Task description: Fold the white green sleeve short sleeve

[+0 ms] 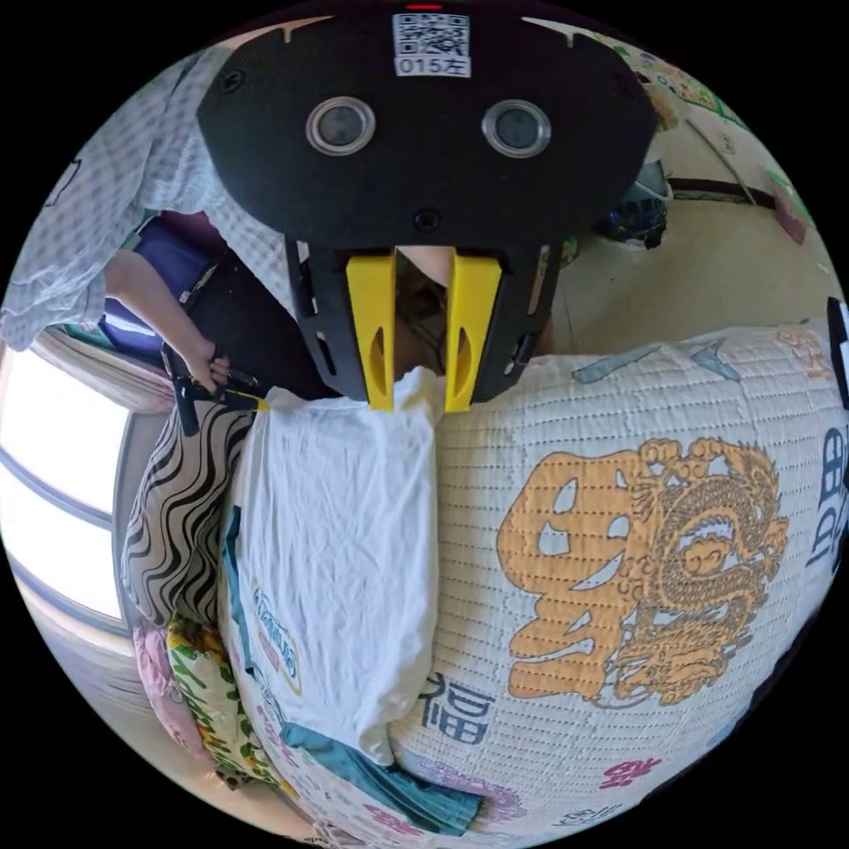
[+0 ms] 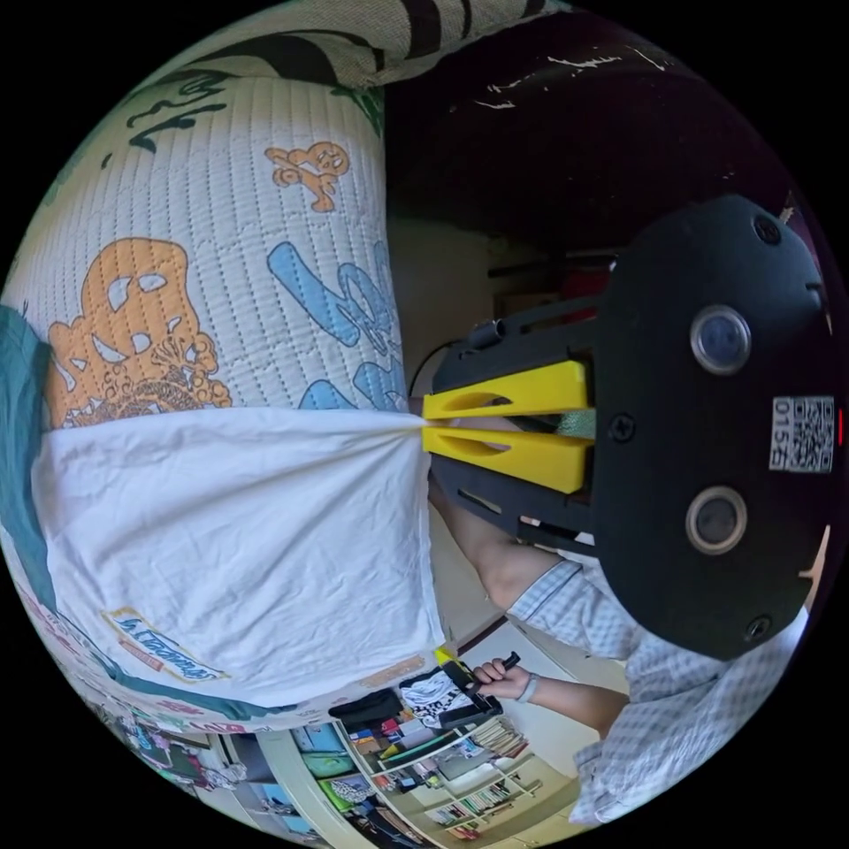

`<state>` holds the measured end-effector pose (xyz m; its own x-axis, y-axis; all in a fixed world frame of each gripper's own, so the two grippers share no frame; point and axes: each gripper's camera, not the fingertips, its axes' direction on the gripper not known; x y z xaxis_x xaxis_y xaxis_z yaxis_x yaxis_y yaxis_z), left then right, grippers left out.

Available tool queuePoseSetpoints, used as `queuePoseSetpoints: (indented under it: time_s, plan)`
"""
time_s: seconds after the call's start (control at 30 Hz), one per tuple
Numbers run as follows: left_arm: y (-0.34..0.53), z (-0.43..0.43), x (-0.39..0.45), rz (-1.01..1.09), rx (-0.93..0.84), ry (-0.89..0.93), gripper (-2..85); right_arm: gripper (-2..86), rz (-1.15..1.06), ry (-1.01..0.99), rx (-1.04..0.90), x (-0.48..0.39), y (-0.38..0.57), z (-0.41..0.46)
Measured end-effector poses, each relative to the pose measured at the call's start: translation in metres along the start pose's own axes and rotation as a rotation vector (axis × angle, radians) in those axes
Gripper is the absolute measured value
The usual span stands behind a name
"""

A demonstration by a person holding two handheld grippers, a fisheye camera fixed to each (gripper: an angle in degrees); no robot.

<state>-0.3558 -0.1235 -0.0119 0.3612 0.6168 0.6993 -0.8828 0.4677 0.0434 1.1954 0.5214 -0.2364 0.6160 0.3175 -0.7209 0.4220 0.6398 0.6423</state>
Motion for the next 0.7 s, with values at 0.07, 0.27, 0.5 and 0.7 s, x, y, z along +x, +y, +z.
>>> queuePoseSetpoints:
  time_s: [0.07,0.27,0.5,0.7]
  plan:
    - [-0.013,0.012,0.007,0.002,0.014,0.023,2.8,0.3,0.013,0.009,-0.011,0.001,-0.004,0.008]
    - [-0.025,0.011,0.028,0.035,-0.069,-0.016,0.0,0.2,-0.042,0.061,-0.048,-0.002,-0.008,0.014]
    - [-0.014,-0.041,0.031,0.068,-0.036,-0.122,0.0,0.1,-0.045,0.02,-0.108,0.01,-0.006,0.033]
    - [-0.033,-0.026,0.015,0.013,-0.064,-0.16,-0.3,0.2,0.009,-0.006,-0.091,0.021,-0.009,0.046]
